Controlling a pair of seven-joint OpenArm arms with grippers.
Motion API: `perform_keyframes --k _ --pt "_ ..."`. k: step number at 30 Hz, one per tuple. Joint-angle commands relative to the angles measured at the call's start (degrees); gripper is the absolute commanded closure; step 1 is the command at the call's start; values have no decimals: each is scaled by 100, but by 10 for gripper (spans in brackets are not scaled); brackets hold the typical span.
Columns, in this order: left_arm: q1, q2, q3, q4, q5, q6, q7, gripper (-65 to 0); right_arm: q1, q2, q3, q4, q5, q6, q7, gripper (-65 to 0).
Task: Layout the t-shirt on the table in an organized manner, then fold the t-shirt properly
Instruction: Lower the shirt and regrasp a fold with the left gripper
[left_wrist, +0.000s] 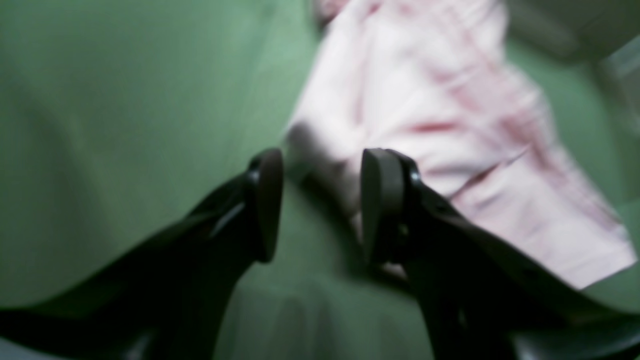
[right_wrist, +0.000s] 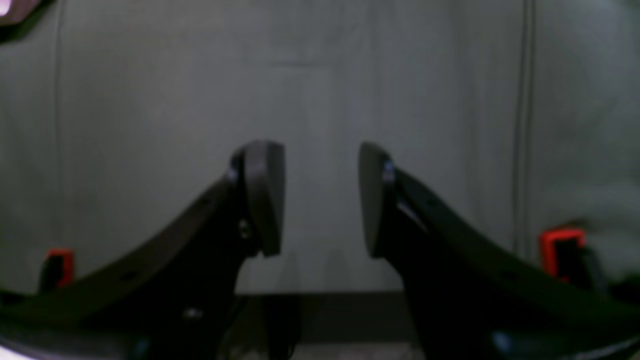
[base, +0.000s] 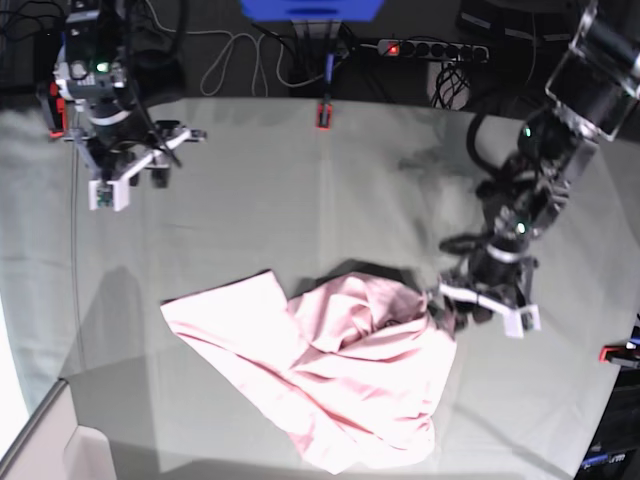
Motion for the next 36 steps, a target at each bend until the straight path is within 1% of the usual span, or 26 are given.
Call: perform_keyframes --k 1,4,7,12,15,16,21,22,23,25,26,27,28,29,30,35,36 --pt "-112 74 -59 120 260 -56 -162 -251 32 10 -60 84 33 -12 99 -235" --pt "-68 302 -59 67 752 -56 -162 -251 58 19 -139 84 33 -12 99 -235" --pt "-86 540 -59 -223 1025 -56 -154 -251 58 19 -139 84 33 -12 99 -235" --pt "-306 970 -59 -891 1201 -56 -154 -251 58 19 -139 84 33 -12 99 -235" --pt "-350 1049 -59 -1181 1209 -64 -162 -251 58 27 -139 84 33 -12 99 -235" --pt "-402 1129 -59 -1261 1209 -64 -162 -251 58 45 -139 84 33 -12 99 -235" --pt "-789 1340 -24 -1823 1209 -64 -162 -238 76 98 -139 84 33 -12 99 -235" --pt "-877 1427 -15 -1929 1209 -64 -162 -208 120 98 -139 84 33 -12 99 -235" --pt "-930 1471 -33 -2008 1209 -64 -162 -160 146 98 -139 75 33 -12 99 -235" --pt "-1018 1515 -51 -2140 1209 -64 -162 -14 164 98 -139 58 33 -12 99 -235" --pt "-1053 1515 -51 -2157 1209 -64 -162 0 173 98 -139 49 33 -12 99 -235" --pt "-1044 1507 -51 -2122 1209 -56 -154 0 181 98 -139 40 33 -12 99 -235" --pt "-1018 1498 -51 -2008 1209 -38 -162 -15 181 98 -139 40 33 -12 99 -235" --pt "-1000 1489 -51 -1867 1209 -29 -154 0 181 98 -139 40 33 -12 99 -235" --pt "-939 1410 -51 -1656 1209 -20 -145 0 190 98 -139 40 33 -12 99 -235" --pt "-156 540 -68 40 1209 -3 -136 0 392 115 -139 40 33 -12 99 -237" --pt "2 320 -156 304 1209 -3 -136 0 480 177 -139 49 33 -12 99 -237"
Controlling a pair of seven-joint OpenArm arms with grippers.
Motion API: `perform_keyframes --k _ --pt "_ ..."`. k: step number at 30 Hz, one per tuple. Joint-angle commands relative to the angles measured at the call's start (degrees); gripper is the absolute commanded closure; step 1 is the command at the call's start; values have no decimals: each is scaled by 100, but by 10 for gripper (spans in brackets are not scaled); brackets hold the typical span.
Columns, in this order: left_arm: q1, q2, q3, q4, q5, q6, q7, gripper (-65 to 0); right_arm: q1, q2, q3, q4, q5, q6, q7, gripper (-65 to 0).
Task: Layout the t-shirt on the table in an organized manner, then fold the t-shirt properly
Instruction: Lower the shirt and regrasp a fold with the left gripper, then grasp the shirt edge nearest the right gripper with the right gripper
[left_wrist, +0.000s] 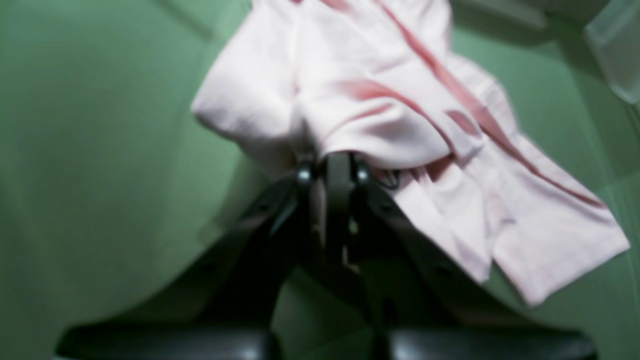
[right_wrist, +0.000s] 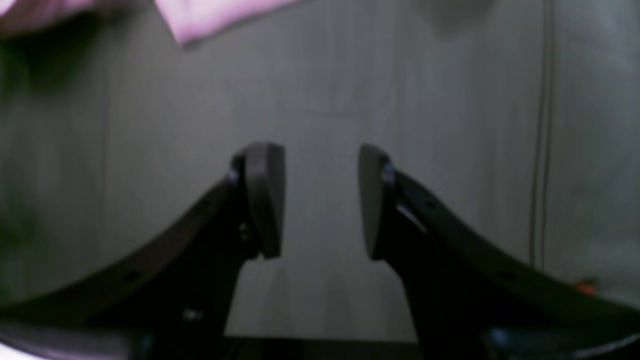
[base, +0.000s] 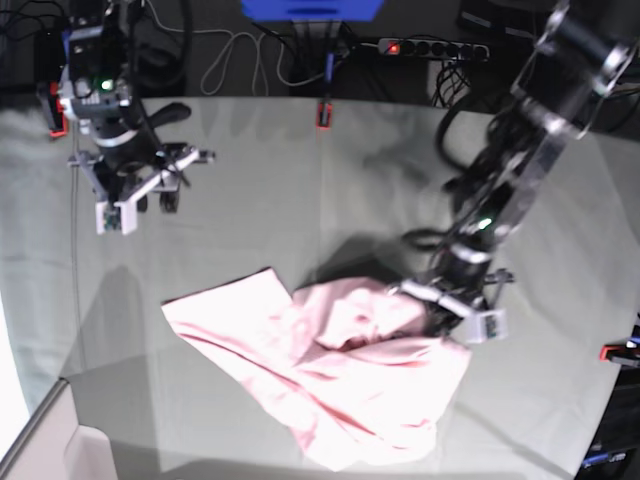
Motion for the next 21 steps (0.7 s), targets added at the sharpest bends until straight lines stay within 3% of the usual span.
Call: perform_keyframes --k 1,5,8,14,17,21 --pt "88 -254 -163 292 49 19 -143 0 76 98 -2 101 27 -12 99 -237" --pt "1073 -834 -919 943 58 19 -143 0 498 309 -116 84 27 -3 99 -240" --pt "1671 -1036 -1570 1145 58 10 -143 0 982 353 -380 -224 27 -3 99 -282" --pt "2172 -1063 -2264 1145 58 10 -134 0 2090 424 -1426 -1806 27 -3 91 -381" --pt "2251 -1027 -2299 1127 58 10 -134 0 2468 406 -2024 -2466 27 -3 91 -385" --pt "2312 -1010 -2273 1119 58 10 -134 0 2529 318 -2507 -2404 44 -3 91 -385"
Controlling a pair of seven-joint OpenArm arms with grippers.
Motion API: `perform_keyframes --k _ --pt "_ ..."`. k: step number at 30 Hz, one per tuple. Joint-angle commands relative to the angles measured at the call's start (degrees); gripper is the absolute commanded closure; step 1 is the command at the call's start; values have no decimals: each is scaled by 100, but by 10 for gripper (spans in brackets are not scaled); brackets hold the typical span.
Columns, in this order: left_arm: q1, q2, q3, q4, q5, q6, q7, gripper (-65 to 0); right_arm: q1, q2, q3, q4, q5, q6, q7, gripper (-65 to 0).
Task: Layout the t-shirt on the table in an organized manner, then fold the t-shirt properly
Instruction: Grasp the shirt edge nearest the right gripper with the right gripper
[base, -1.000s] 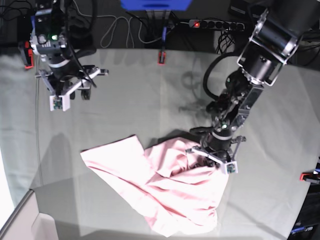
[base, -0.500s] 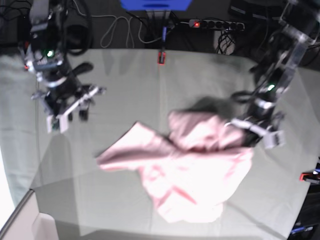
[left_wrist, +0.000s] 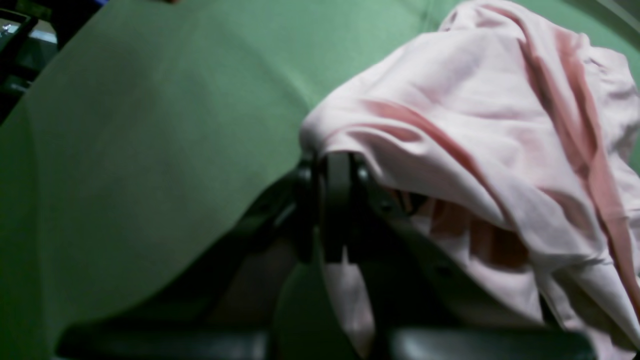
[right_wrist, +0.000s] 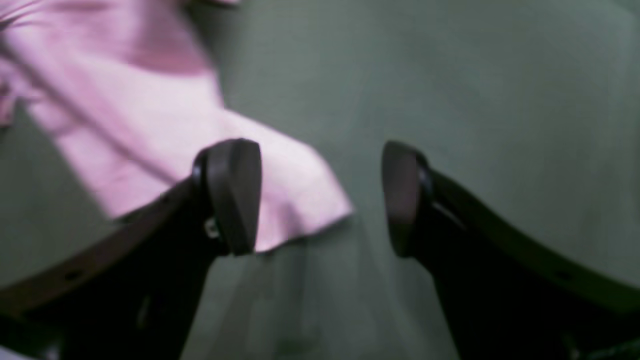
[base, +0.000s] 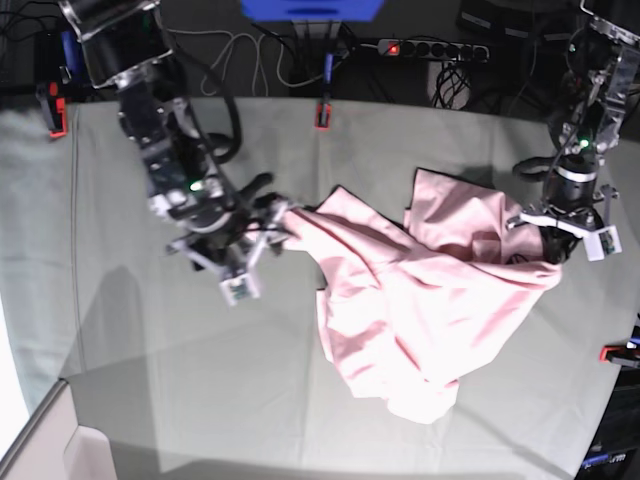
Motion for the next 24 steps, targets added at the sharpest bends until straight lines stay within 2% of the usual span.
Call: perform_keyframes --k 1,7,13,18,19,21,22,24 --pt "-17 -81 -24 67 58 -5 -164 0 13 -12 -82 254 42 -5 152 -385" --pt "-17 104 -42 50 58 -5 -164 0 -242 -47 -609 544 25 -5 169 -385" --pt "-17 121 -24 -117 58 -5 -164 0 110 -188 -592 -607 25 -5 248 -384" --pt "-17 121 -24 -135 49 -5 -164 0 198 -179 -600 -1047 25 -5 793 -371" --pt "-17 121 -24 -135 22 -5 -164 -2 189 -179 -600 -1047 25 -5 855 -349" --pt "-17 121 -24 -135 22 -5 -164 -4 189 -170 -600 -1047 25 -5 864 -252" --pt "-17 121 -24 -126 14 -5 -164 -4 189 -161 -600 -1047 25 -5 873 -193" --pt "88 121 -33 -100 5 -5 -164 -4 189 -161 -600 -1038 25 -5 837 -33"
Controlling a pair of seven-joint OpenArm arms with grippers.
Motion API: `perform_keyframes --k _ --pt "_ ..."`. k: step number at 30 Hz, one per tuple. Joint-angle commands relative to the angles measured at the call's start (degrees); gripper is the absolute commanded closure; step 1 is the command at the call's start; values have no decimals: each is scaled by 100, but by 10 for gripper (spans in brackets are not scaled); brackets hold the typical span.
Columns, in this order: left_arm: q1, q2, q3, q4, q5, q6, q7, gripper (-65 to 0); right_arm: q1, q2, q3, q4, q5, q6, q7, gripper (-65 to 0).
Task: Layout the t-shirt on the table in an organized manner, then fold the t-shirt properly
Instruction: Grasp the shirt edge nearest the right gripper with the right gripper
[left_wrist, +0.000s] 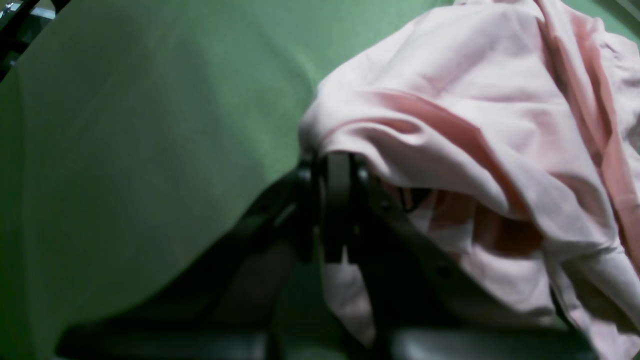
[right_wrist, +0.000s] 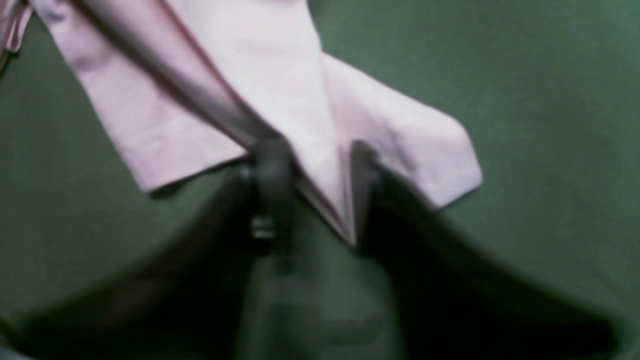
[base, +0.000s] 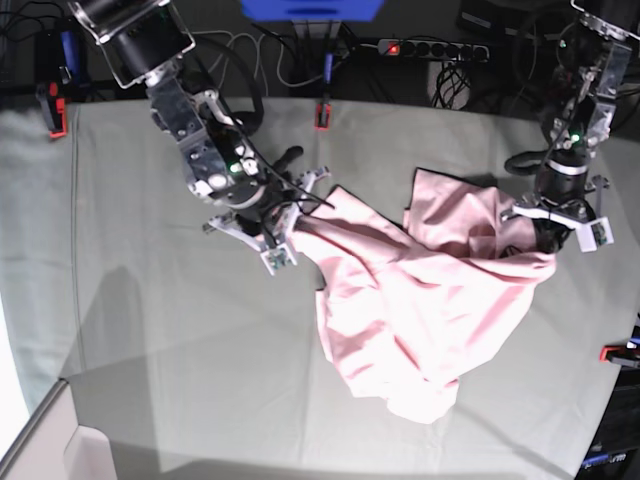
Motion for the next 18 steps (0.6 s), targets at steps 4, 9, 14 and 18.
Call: perform_keyframes --k 4,9,14,18 --pt "212 -86 -26 216 20 -58 -127 -5 7 71 38 446 12 -3 105 0" --pt "598 -95 -26 673 55 -75 -127 -33 -257 378 38 1817 12 -3 105 0" --pt "616 -86 -35 717 11 -14 -127 -275 -327 484 530 2072 29 -3 -79 0" --pt "651 37 -44 778 11 -49 -136 -390 -327 554 908 2292 38 -3 -88 0"
